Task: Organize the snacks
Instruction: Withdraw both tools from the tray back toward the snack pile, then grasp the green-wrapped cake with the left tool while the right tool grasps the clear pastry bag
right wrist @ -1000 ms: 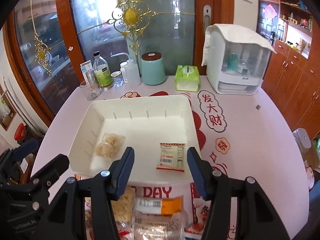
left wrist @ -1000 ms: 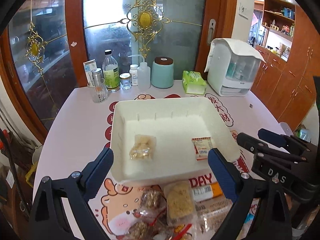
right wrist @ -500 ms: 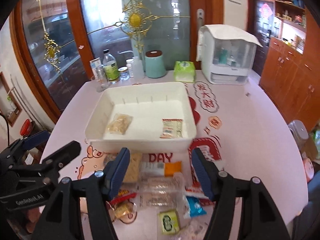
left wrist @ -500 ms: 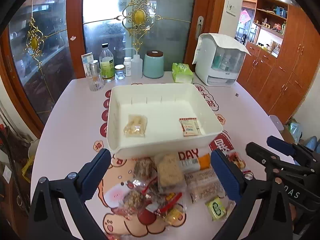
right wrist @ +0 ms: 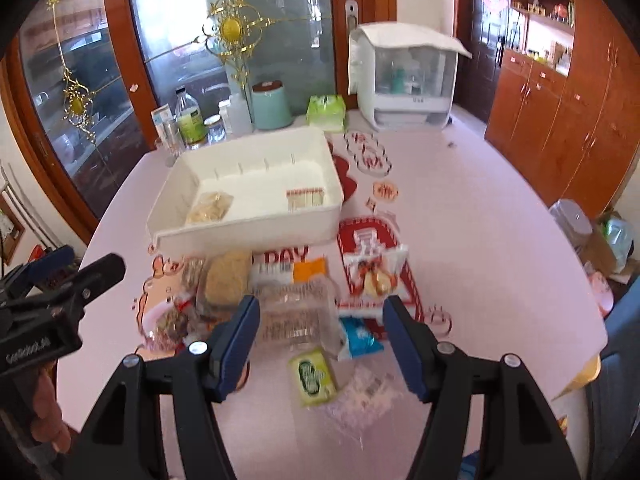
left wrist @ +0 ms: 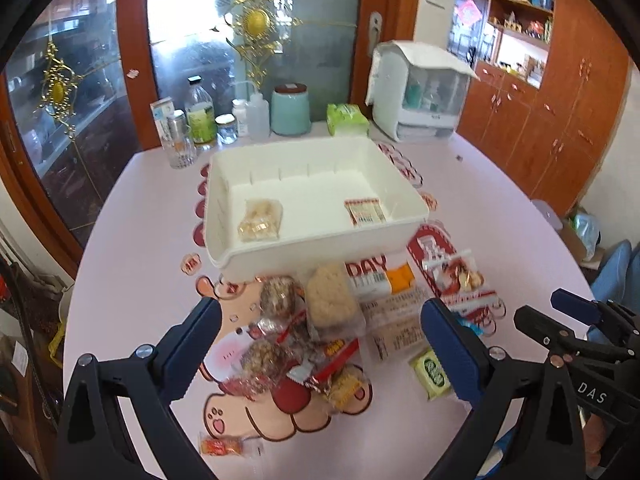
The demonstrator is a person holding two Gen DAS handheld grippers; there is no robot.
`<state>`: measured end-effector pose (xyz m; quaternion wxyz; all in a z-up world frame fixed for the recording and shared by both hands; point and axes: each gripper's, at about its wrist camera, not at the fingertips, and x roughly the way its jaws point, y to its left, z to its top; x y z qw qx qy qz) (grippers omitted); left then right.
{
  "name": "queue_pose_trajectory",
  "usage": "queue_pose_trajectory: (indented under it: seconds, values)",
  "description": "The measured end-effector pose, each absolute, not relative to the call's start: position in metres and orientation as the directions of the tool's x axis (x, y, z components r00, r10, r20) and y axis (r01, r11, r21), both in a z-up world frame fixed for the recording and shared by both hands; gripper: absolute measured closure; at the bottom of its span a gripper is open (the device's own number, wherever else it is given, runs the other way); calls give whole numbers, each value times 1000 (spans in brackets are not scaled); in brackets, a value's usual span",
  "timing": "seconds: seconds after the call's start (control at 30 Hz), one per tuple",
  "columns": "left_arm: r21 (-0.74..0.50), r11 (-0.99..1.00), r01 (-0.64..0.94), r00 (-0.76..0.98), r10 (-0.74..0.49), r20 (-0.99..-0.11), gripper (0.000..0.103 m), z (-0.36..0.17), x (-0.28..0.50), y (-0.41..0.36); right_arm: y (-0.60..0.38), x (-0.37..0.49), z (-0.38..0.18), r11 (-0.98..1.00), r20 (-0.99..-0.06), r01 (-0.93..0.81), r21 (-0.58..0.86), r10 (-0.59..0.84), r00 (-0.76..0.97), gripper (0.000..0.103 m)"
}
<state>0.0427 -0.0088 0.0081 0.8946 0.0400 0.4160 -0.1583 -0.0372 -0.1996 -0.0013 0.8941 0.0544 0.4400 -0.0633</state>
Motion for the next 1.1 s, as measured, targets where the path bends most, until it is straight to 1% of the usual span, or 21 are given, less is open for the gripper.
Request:
queue_pose_trajectory:
  seconds: [0.23, 0.37, 0.53, 0.67, 0.73, 0.87, 0.9, 0.93, 1.1]
  values:
    - [-48, 918, 394, 508, -261, -821, 4, -39, 35, -45, -229, -58, -53, 966, -874, 251, 56, -74, 481, 39]
    - [-70, 896, 438, 429, -277, -860, 4, -68, 33, -68, -248, -69, -88, 944, -913, 324, 64, -76, 401, 39]
    - [-97, 889, 447, 353, -275, -894, 4, -99, 33, -84, -269, -74, -127, 889, -945, 435, 143, -8, 326, 39]
    - [-86, 885, 458, 330, -259, -908, 4, -113, 32, -92, -276, -70, -148, 849, -950, 486, 208, 58, 305, 39]
    - [-89, 886, 456, 322, -257, -911, 4, -118, 32, -93, -275, -67, -153, 837, -945, 491, 239, 84, 317, 39]
    - [-94, 890, 446, 316, -254, -914, 4, -120, 36, -93, -269, -57, -155, 847, -943, 475, 238, 84, 323, 38]
    - [-95, 891, 444, 315, -254, -914, 4, -120, 37, -93, -268, -55, -156, 850, -943, 469, 241, 91, 319, 38]
    - [-98, 892, 442, 314, -256, -914, 6, -120, 38, -92, -268, -50, -157, 852, -945, 464, 242, 99, 312, 38]
    - [-108, 903, 417, 309, -253, -917, 6, -122, 45, -87, -263, -36, -167, 858, -951, 443, 260, 149, 270, 38]
